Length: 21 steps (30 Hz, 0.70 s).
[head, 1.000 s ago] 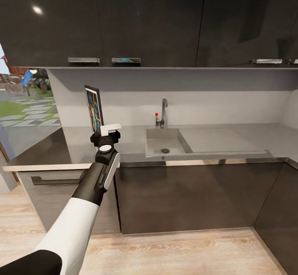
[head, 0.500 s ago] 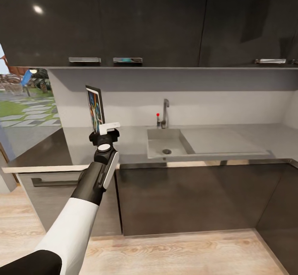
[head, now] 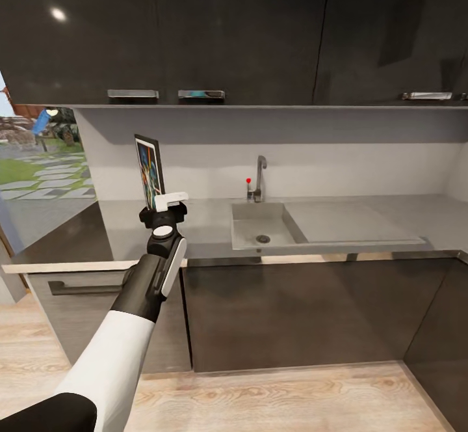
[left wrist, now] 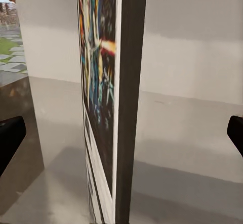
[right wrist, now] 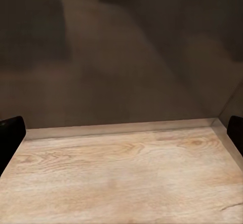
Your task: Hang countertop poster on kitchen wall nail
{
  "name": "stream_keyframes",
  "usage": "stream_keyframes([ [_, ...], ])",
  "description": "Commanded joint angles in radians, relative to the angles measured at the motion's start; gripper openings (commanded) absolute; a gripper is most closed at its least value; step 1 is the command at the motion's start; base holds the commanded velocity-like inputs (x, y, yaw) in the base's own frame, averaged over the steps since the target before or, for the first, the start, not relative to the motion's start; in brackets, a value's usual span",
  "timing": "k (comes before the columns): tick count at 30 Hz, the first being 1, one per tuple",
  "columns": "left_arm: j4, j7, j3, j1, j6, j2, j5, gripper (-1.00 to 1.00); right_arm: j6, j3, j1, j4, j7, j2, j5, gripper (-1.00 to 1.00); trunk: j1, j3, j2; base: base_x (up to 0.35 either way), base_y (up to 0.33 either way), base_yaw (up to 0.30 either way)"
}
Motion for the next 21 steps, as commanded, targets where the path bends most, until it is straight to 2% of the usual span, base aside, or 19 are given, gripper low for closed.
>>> stream_keyframes([
  [1, -0.001, 0.005, -0.002, -0.001, 0.006, 0.000, 0.000, 1.00, 0.000, 0.000, 0.000, -0.002, -0.002, 0.000, 0.001, 1.00, 0.000, -0.001, -0.001, 0.203, 0.000, 0.000],
  [6, 0.001, 0.005, -0.001, -0.001, 0.007, 0.000, 0.000, 1.00, 0.000, 0.000, 0.000, -0.002, -0.002, 0.000, 0.001, 1.00, 0.000, -0.001, -0.001, 0.194, 0.000, 0.000],
  [14, 0.002, 0.005, 0.000, -0.001, 0.008, 0.000, 0.000, 1.00, 0.000, 0.000, 0.000, -0.002, -0.002, 0.000, 0.002, 1.00, 0.000, -0.001, -0.001, 0.032, 0.003, 0.000],
  [21, 0.001, 0.005, 0.001, -0.001, 0.008, 0.000, 0.000, 1.00, 0.000, 0.000, 0.000, -0.002, -0.002, 0.000, 0.001, 1.00, 0.000, -0.001, -0.001, 0.146, 0.098, 0.000],
])
